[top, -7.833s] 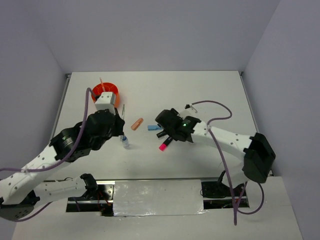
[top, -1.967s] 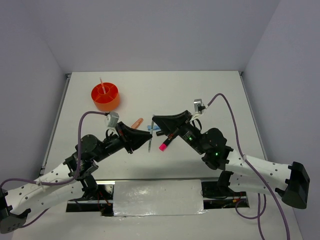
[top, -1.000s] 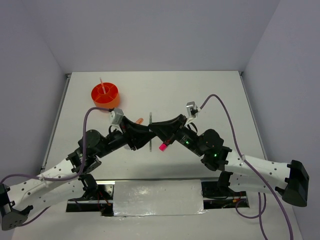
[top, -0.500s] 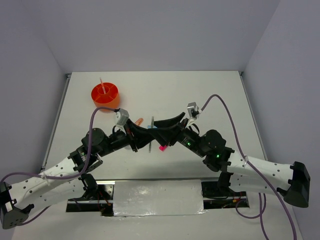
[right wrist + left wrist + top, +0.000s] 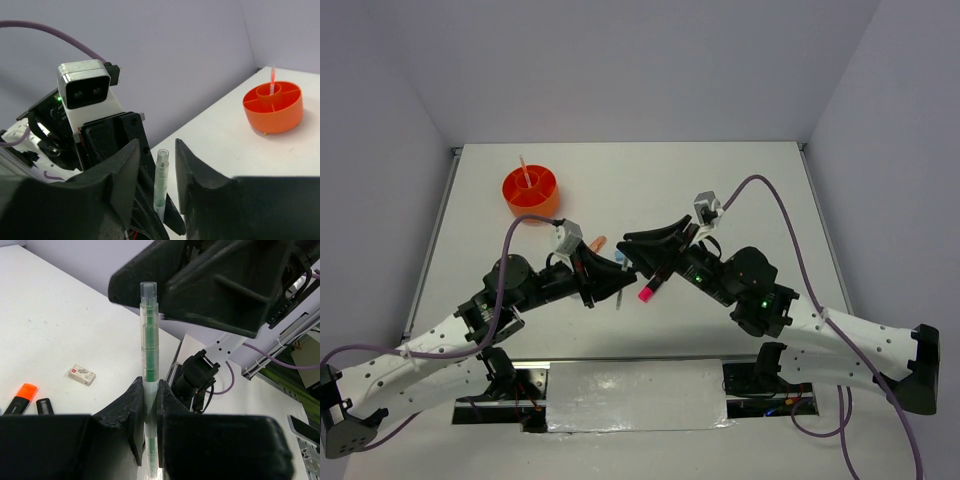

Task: Sort the stationery into containers
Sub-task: Close the pen cap on the pen.

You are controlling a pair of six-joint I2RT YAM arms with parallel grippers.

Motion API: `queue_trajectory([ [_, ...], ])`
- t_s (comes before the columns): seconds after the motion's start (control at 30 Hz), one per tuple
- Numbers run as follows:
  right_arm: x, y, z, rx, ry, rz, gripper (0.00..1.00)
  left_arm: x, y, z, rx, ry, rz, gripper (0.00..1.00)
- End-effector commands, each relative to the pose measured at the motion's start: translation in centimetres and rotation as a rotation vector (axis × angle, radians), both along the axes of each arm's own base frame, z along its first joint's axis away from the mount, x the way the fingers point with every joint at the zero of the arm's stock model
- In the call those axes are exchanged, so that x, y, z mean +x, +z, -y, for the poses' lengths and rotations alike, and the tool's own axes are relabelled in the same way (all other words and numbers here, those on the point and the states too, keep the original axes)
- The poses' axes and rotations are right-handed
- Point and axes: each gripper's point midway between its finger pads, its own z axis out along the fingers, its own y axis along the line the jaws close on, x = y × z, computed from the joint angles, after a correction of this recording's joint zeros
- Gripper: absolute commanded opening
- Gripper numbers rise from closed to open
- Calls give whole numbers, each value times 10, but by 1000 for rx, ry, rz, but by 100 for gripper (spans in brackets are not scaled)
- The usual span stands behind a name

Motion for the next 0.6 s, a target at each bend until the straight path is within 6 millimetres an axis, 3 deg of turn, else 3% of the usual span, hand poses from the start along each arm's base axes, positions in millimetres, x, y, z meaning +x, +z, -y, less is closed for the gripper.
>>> queue_trajectory([
  [0.0, 4, 12, 3, 2, -26, 27, 40, -9, 35, -2, -55, -35, 102, 0],
  [0.17, 5, 10, 1, -15, -26, 24, 13, -10, 33, -3, -52, -37, 106, 0],
  [0.23, 5, 11, 1, -10, -26, 22, 9, -10, 33, -2, -47, -39, 106, 0],
  [0.27, 6, 9, 1, -16, -28, 18, 0, -9, 31, -2, -41, -38, 108, 0],
  [0.43, 6, -5, -3, -40, -18, 8, 0, 0, 42, -11, -29, 33, 133, 0],
  [0.53, 7, -41, -11, -99, 3, -26, 0, 5, 66, -21, -26, 93, 185, 0],
  [0.57, 6, -52, -16, -120, 15, -37, 0, 2, 83, -24, -41, 91, 213, 0],
])
